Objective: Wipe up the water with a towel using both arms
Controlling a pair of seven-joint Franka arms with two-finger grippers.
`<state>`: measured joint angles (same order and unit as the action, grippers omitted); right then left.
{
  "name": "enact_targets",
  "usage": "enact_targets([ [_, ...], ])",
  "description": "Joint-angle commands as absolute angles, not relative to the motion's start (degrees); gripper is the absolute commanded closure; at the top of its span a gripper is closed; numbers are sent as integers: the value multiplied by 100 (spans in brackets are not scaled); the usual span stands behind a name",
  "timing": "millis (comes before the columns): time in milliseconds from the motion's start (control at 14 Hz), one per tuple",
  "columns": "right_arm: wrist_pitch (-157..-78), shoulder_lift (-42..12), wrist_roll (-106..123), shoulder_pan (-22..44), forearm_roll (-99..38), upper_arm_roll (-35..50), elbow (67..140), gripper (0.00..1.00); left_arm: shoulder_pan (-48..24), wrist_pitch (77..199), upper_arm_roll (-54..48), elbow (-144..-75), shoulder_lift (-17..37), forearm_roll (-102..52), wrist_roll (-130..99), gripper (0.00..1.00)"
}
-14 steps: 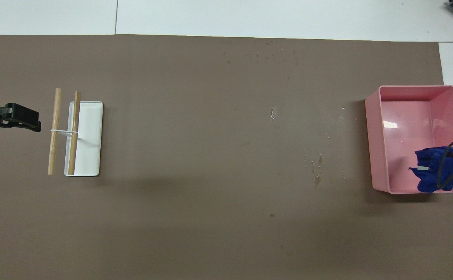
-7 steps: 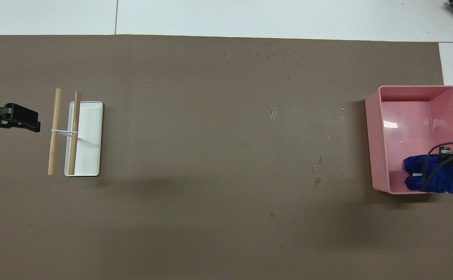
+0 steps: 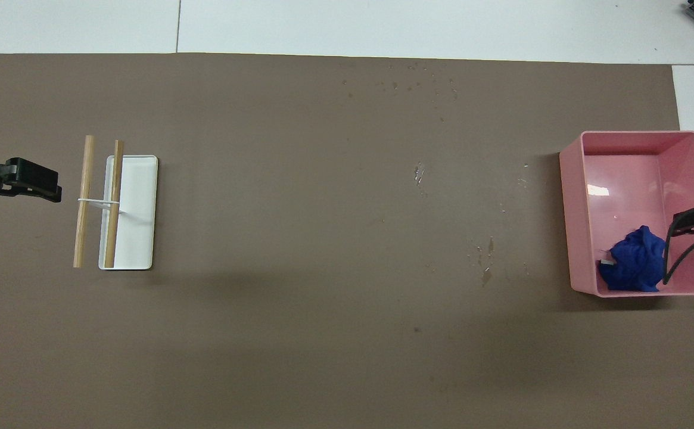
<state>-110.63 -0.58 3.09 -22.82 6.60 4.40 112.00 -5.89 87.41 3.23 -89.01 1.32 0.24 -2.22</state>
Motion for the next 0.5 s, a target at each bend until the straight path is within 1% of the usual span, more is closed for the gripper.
enact_targets([
  [0, -10671, 412, 186, -2303, 624, 850, 11136, 2, -677, 8807, 404, -9035, 18, 9, -176, 0],
  [143, -10224, 623, -43, -2303, 301, 1264, 10935, 2, -694, 8815, 404, -9079, 9, 9, -176, 0],
  [286, -9705, 607, -402, -2303, 53, 1720, 10435, 2, -721, 8868, 396, -9079, 9, 9, -193, 0],
  [429, -9572, 589, -711, -2303, 122, 2116, 10179, 2, -712, 8798, 396, -9088, 0, 9, -228, 0],
])
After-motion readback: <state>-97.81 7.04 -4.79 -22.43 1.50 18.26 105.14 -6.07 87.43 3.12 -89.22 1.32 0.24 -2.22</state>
